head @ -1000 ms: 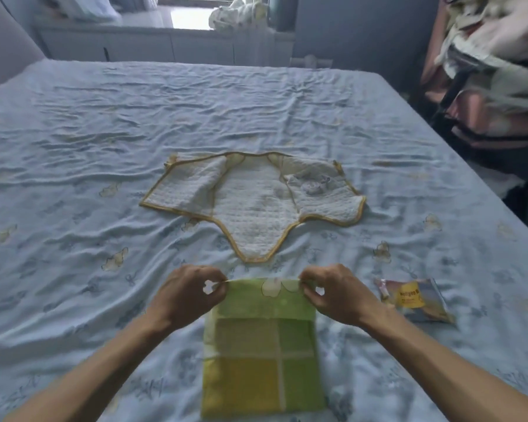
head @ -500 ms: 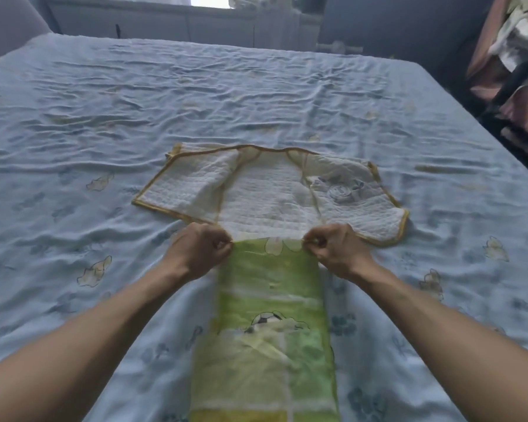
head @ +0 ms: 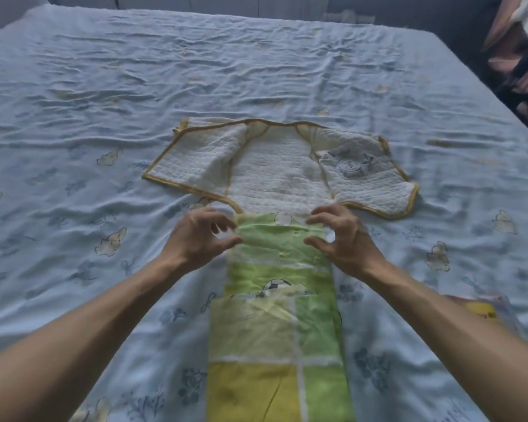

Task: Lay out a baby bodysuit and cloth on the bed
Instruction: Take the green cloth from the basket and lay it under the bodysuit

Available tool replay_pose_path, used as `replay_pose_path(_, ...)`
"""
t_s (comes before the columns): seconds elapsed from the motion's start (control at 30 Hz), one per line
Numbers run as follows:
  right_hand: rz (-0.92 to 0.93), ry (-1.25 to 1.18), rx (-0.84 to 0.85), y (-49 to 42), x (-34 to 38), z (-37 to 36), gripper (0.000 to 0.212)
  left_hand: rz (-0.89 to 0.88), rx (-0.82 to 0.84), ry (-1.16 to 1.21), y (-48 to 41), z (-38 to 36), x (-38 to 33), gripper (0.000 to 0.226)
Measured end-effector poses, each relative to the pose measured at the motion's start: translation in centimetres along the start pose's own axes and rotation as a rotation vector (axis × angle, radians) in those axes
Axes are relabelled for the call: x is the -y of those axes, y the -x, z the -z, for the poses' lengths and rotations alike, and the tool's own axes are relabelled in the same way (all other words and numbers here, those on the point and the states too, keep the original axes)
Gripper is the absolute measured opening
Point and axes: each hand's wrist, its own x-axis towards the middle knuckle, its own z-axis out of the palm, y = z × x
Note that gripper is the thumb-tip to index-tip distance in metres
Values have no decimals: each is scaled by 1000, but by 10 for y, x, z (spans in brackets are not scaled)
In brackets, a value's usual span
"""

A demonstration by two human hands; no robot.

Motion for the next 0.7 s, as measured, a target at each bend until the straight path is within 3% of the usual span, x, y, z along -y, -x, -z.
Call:
replay_pose_path(0.13,-17,-52,320,42,25,-5,48,45,266,51,52,-1,-8,63)
replay_pose_path(0.2,-61,-41,382,59,29,-17,56,49,337,43,69,-5,-9,71)
replay_pose_path(0.33,-136,-44,254,78,28,-35,58,85,309,16,84,-15,-13,46)
replay_pose_path(0.53,-174,-165,179,84,36,-33,20,119,245,35,93,-18,-14,21)
replay_pose_path(0.7,-229,-209,167,98,43,-15,12,103,211,96,102,-5,-29,18)
